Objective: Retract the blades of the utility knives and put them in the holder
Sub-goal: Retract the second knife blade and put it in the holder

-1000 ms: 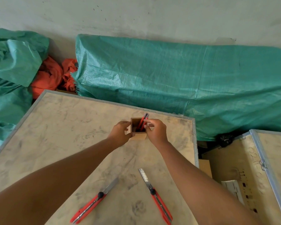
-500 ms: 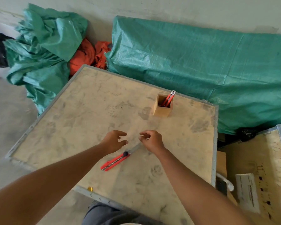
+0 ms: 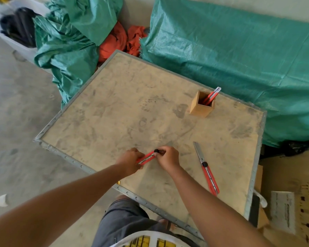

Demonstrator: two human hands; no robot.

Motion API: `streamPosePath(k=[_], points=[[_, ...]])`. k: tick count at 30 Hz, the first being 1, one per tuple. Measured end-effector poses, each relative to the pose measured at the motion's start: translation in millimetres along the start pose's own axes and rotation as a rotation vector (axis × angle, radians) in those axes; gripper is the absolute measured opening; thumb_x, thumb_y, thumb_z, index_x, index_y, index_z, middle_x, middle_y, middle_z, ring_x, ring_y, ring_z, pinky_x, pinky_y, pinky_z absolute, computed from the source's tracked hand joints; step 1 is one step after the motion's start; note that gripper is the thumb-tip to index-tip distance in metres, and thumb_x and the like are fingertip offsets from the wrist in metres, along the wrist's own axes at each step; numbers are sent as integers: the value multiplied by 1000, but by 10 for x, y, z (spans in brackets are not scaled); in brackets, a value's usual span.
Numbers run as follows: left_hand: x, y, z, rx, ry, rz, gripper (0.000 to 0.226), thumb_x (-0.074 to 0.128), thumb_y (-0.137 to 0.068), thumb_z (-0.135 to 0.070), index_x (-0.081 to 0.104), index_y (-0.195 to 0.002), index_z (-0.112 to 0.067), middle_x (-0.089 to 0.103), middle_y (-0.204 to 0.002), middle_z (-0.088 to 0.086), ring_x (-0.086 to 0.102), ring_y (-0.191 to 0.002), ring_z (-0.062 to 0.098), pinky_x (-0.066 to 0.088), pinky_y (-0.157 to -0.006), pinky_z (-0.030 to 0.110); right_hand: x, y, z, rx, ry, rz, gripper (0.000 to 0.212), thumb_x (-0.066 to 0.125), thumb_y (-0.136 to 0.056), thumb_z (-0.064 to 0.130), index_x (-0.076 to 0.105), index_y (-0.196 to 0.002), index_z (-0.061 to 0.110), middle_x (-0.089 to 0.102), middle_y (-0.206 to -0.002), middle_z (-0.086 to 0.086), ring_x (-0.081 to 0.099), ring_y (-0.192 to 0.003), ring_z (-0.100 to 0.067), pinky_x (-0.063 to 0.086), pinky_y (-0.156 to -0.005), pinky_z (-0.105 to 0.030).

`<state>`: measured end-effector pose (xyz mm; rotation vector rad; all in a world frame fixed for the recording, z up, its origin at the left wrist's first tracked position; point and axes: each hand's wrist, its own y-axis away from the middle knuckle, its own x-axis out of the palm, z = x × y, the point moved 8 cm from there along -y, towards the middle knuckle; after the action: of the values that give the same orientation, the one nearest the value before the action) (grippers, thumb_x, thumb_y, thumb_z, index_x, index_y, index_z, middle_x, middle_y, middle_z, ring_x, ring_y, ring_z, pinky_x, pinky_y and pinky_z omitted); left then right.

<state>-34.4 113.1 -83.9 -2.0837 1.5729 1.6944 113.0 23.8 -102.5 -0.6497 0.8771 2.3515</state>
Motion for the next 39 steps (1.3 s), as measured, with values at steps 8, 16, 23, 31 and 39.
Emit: streamPosePath(k=[8, 16, 23, 31, 39], points=[[-132, -40, -216, 70, 85, -87, 43, 72, -79, -30, 66, -121, -24, 65, -107, 2, 62, -96, 20, 51, -81, 29, -197, -32, 27, 42, -163, -116, 18, 79, -85, 13, 77, -103, 14, 65, -112, -7, 73, -90, -24, 61, -83, -29], [-657, -139, -821, 229, 244, -192, 51, 75, -83, -34, 60, -131, -31, 64, -103, -5, 65, -87, 11, 50, -79, 23, -1218, -86, 359, 20, -471, -164, 25, 71, -92, 5, 71, -117, 10, 70, -113, -5, 76, -91, -22, 66, -72, -33], [-988, -222, -1474, 362, 505, -150, 60, 74, -81, 6, 60, -134, -17, 71, -106, 3, 73, -82, 19, 63, -75, 41, -2271, -167, 582, -137, -538, -215, 26, 73, -90, 3, 74, -114, 11, 74, -110, -7, 78, -86, -19, 65, -78, -34], [-1325, -294, -2114, 408, 668, -190, 54, 75, -82, 1, 62, -130, -20, 73, -111, 0, 71, -91, 19, 64, -74, 32, -2714, -20, 694, -234, -516, -122, 23, 74, -89, 4, 77, -111, 12, 76, -109, -9, 78, -89, -19, 64, -71, -29], [-1521, -383, -2377, 374, 792, -236, 52, 77, -78, 7, 66, -125, -11, 77, -101, 5, 74, -80, 12, 64, -74, 33, -2872, 13, 791, -302, -261, -81, 24, 80, -85, 10, 79, -108, 17, 80, -103, -5, 78, -86, -18, 66, -77, -37]])
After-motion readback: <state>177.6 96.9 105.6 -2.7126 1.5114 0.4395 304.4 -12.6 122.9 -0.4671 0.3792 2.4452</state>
